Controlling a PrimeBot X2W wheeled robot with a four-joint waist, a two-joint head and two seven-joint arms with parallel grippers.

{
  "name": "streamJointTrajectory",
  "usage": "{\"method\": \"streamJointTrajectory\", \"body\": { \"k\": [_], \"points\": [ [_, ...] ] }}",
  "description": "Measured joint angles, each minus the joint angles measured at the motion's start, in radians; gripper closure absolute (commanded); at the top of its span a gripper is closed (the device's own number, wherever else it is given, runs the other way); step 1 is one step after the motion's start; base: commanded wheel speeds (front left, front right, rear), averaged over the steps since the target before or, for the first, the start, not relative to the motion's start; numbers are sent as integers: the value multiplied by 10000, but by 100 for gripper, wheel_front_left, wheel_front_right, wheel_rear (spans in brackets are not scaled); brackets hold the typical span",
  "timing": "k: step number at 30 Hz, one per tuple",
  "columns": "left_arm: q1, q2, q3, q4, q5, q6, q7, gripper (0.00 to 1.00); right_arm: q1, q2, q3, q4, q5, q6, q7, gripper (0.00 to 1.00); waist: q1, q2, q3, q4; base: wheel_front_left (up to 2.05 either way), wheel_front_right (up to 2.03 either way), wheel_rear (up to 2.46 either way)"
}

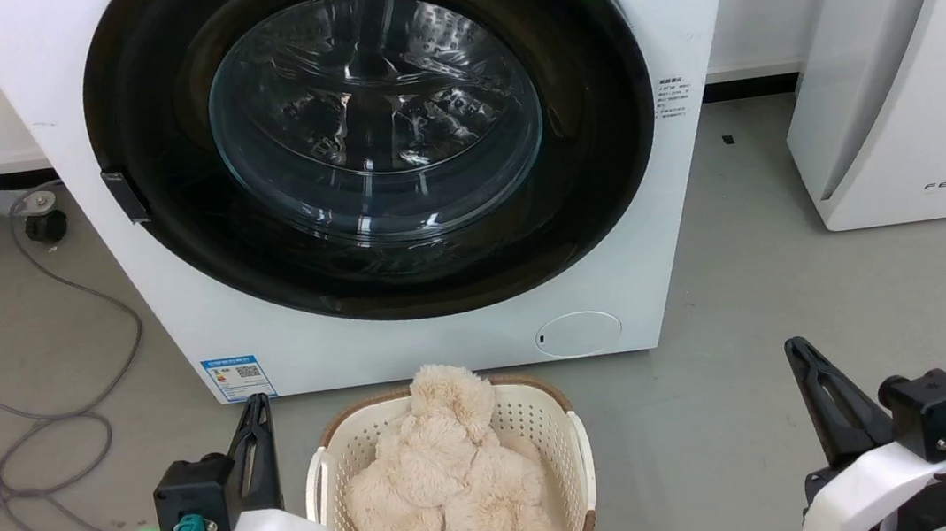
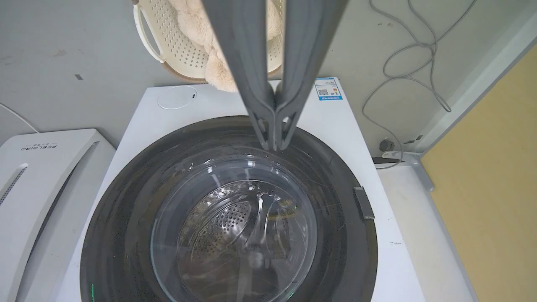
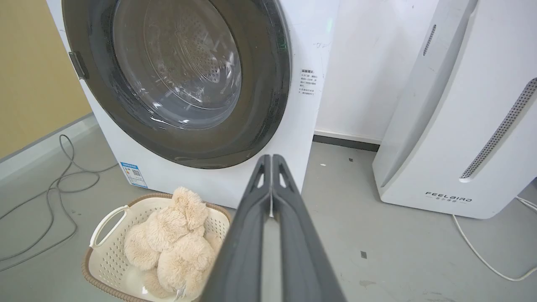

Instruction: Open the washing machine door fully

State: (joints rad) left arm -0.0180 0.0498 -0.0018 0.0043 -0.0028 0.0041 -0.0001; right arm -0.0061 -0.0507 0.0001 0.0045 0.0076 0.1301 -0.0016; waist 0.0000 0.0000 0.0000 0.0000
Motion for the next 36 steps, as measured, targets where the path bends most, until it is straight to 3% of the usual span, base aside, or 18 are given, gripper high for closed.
{"method": "streamJointTrajectory", "body": {
  "k": [2, 3, 4, 5, 14, 15, 16, 27, 36],
  "points": [
    [-2, 0, 0, 2, -2, 2, -2, 100, -1, 0, -4, 0, 4, 0, 0, 100, 0, 0, 0, 0, 0, 0, 0],
    [-3, 0, -4, 4, -2, 2, 0, 0, -1, 0, -2, 2, 6, 0, 0, 0, 0, 0, 0, 0, 0, 0, 0],
    [-3, -2, -8, 6, -2, 4, 0, 100, -1, 0, 0, 4, 6, 0, 0, 100, 0, 0, 0, 0, 0, 0, 0],
    [-3, -2, -10, 8, -2, 4, -2, 0, -1, 0, -4, 6, 6, 0, 0, 0, 0, 0, 1, -1, 0, 0, 0],
    [-9, -4, -157, 136, -92, 15, -111, 0, -1, 0, -6, 132, 115, 0, -111, 0, 0, 0, 5, -18, 0, 0, 0],
    [-10, -4, -171, 159, -96, 15, -123, 0, -1, 0, -2, 157, 123, 0, -146, 63, 0, 0, 6, -20, 0, 0, 0],
    [-11, -4, -180, 180, -109, 17, -163, 0, -1, 0, -6, 174, 132, 0, -153, 100, 0, 0, 7, -22, 0, 0, 0],
    [-19, -4, -347, 339, -290, 31, -382, 0, -1, 0, -8, 339, 433, 0, -374, 100, 0, 0, 25, -34, 0, 0, 0],
    [-33, -6, -474, 399, -472, 104, -577, 0, -35, 0, -128, 387, 1904, 0, -579, 100, 0, 0, 67, -43, 0, 0, 0]
  ]
}}
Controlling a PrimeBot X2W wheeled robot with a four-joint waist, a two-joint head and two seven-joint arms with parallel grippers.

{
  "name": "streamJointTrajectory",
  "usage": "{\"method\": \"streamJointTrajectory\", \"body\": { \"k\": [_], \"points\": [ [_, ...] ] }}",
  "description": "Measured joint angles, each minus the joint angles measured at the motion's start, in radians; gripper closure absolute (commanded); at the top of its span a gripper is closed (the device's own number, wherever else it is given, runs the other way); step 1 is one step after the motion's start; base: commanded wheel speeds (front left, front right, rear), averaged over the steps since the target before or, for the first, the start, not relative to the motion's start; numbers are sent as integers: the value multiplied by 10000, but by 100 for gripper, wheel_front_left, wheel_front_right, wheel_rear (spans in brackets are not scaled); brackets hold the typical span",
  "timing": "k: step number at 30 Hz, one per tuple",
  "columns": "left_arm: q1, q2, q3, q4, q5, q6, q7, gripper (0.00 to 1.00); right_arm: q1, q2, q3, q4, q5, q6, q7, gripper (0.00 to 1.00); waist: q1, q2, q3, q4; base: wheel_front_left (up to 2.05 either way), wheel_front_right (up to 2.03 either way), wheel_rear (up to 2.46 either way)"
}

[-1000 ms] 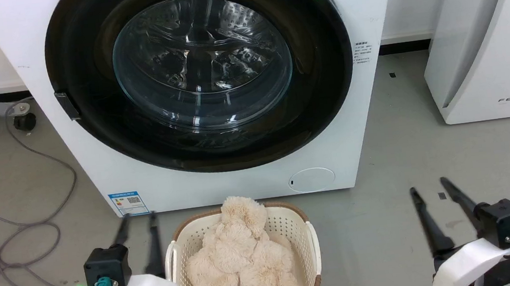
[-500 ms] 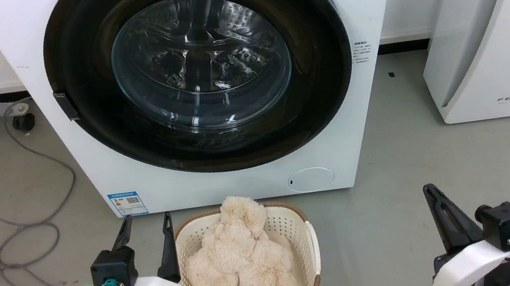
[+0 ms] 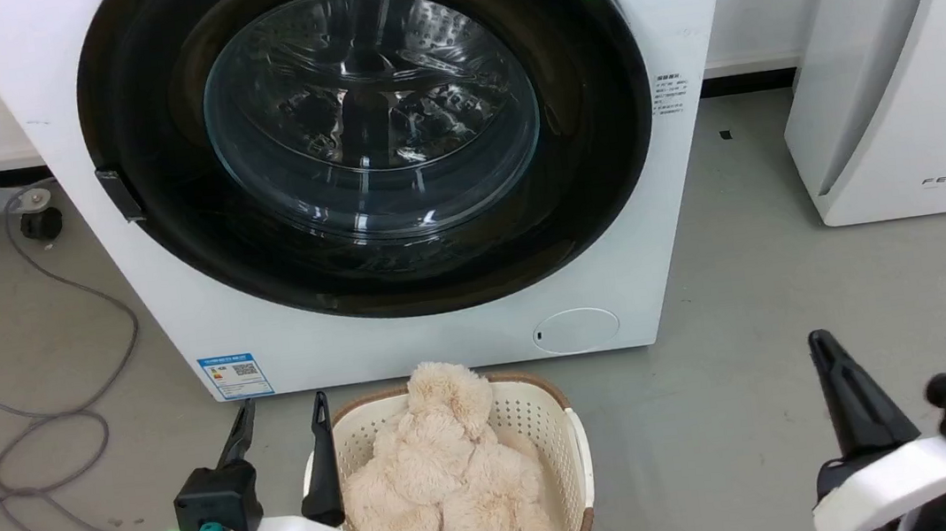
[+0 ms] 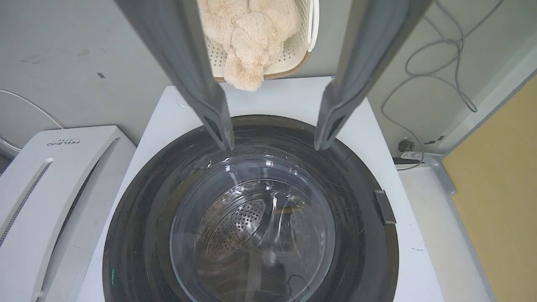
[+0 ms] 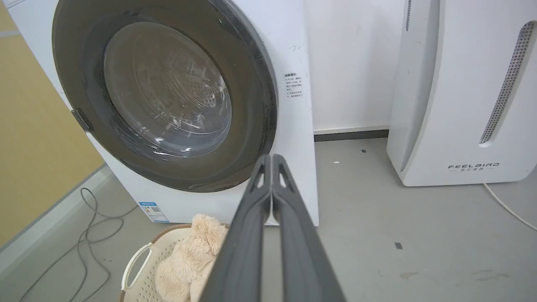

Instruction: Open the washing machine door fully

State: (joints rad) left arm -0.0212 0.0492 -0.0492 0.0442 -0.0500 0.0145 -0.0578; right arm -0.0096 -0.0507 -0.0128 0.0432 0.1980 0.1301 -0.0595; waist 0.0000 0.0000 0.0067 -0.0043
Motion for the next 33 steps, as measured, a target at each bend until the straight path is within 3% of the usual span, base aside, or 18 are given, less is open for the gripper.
{"method": "streamJointTrajectory", "body": {
  "k": [15, 33],
  "points": [
    [-213, 0, -113, 188, -234, 13, -320, 0, -1078, -12, -479, 276, 3287, -2, -205, 100, 0, 0, 212, 9, 0, 0, 0],
    [-877, 0, -291, 125, -426, 46, -679, 0, -4659, -890, -798, 2677, 5973, -2, 617, 100, 0, 0, 1126, 51, 0, 0, 0]
  ]
}}
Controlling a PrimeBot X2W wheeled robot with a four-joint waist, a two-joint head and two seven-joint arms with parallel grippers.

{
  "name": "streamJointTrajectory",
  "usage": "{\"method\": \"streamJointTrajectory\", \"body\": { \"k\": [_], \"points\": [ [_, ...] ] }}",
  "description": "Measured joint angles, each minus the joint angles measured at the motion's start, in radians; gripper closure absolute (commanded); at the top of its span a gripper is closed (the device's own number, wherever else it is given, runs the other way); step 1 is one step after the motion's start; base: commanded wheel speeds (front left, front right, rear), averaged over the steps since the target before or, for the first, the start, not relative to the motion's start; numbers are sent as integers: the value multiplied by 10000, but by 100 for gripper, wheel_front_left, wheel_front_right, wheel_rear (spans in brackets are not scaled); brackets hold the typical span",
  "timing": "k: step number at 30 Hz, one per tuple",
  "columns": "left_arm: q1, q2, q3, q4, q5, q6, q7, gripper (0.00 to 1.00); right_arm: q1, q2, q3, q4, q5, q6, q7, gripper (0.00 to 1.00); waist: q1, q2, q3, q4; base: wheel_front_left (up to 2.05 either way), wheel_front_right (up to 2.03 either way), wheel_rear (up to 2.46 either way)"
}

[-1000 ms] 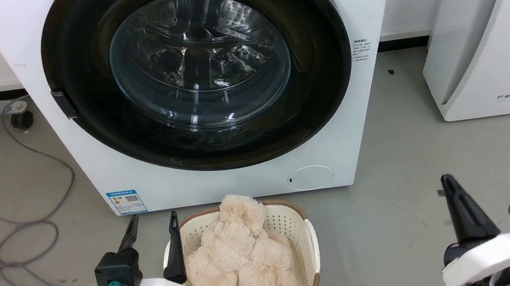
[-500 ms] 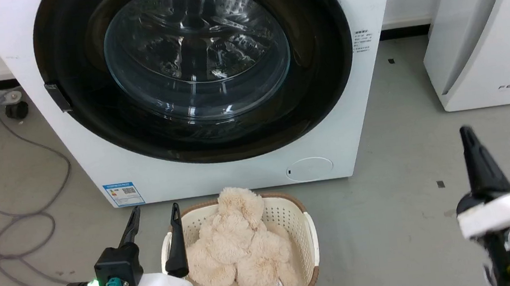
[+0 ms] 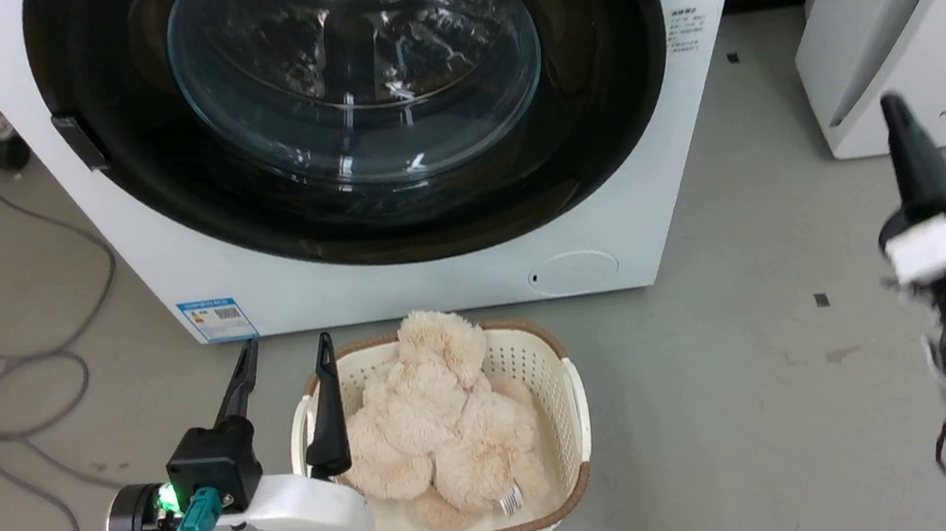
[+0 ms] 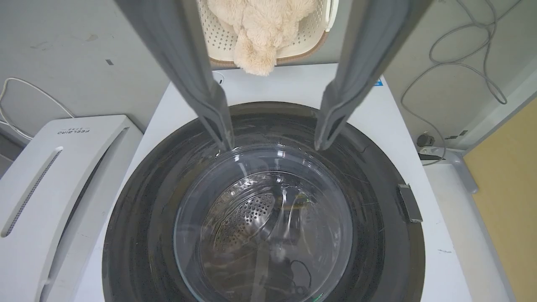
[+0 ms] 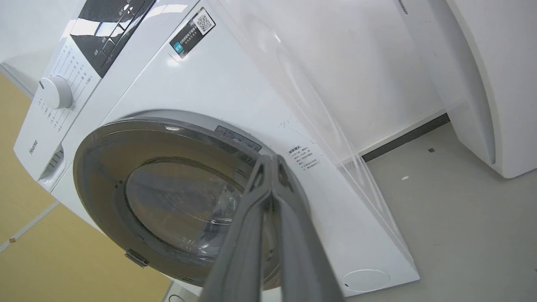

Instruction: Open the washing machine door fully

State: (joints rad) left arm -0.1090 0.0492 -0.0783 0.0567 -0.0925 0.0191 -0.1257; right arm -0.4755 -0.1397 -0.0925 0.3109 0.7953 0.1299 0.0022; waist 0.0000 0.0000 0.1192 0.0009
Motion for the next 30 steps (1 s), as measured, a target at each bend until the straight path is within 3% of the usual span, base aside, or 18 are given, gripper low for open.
{"method": "streamJointTrajectory", "body": {
  "k": [14, 30],
  "points": [
    [-545, -2, -82, -242, -65, 58, -272, 0, -3643, -786, 374, 2441, 1779, 0, 1572, 100, 0, 0, 901, 98, 0, 0, 0],
    [-1070, -2, -148, -591, -219, 176, -614, 0, -7520, -1108, 2006, 4893, 2596, 0, 4297, 100, 0, 0, 2054, 266, 0, 0, 0]
  ]
}}
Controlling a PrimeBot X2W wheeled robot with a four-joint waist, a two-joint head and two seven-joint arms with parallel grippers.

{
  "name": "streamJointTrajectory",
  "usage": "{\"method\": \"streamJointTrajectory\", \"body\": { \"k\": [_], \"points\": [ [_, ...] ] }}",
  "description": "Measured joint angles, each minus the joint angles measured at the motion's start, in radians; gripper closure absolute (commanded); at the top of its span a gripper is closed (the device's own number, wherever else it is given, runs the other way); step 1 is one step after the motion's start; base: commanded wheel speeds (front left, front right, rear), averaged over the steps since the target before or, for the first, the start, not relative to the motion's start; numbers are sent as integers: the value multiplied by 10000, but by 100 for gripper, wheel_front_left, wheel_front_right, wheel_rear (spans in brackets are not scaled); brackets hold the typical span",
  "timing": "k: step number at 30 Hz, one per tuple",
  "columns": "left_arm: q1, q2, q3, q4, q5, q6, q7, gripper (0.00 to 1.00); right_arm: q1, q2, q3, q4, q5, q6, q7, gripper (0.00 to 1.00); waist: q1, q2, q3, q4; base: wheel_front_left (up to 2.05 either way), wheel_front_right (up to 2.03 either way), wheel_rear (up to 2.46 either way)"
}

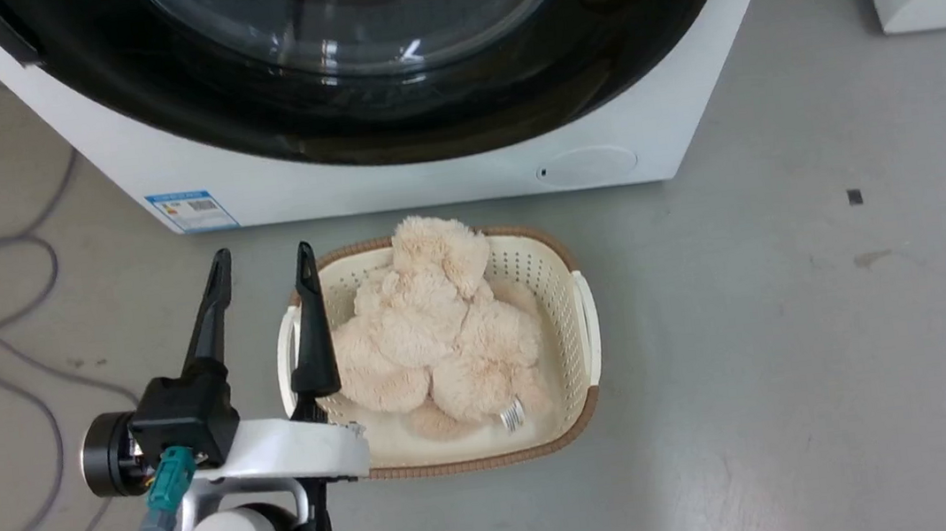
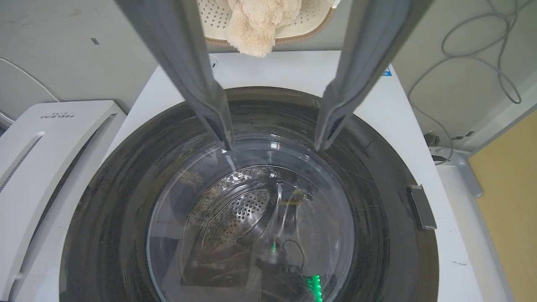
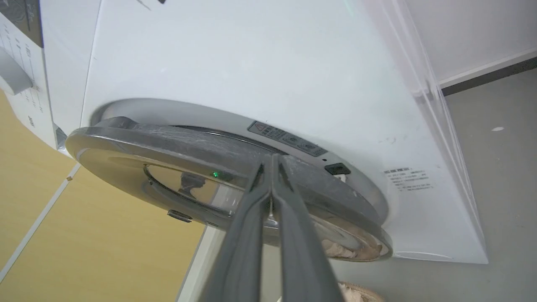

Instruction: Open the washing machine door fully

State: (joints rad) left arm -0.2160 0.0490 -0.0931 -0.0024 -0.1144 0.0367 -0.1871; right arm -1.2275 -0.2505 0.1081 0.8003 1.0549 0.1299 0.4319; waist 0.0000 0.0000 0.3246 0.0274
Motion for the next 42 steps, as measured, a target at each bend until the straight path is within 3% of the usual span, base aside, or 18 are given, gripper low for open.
{"method": "streamJointTrajectory", "body": {
  "k": [11, 26, 36, 42],
  "points": [
    [-502, 0, -174, -67, -125, 134, -245, 0, -1772, 313, 989, 1047, 418, 0, 769, 100, 0, 0, 714, 72, 0, 0, 0],
    [-809, 0, -368, -54, -535, 236, -545, 0, -3590, 245, 1856, 2431, 1503, -2, 2104, 100, 0, 0, 1306, 177, 0, 0, 0],
    [-941, 0, -380, 134, -560, 263, -692, 0, -3752, 211, 2253, 2669, 2353, -2, 3258, 100, 0, 0, 1172, 177, 0, 0, 0],
    [-872, 0, -343, 368, -558, 228, -692, 0, -3082, 190, 2245, 2491, 2529, -2, 3601, 100, 0, 0, 737, 200, 0, 0, 0]
  ]
}}
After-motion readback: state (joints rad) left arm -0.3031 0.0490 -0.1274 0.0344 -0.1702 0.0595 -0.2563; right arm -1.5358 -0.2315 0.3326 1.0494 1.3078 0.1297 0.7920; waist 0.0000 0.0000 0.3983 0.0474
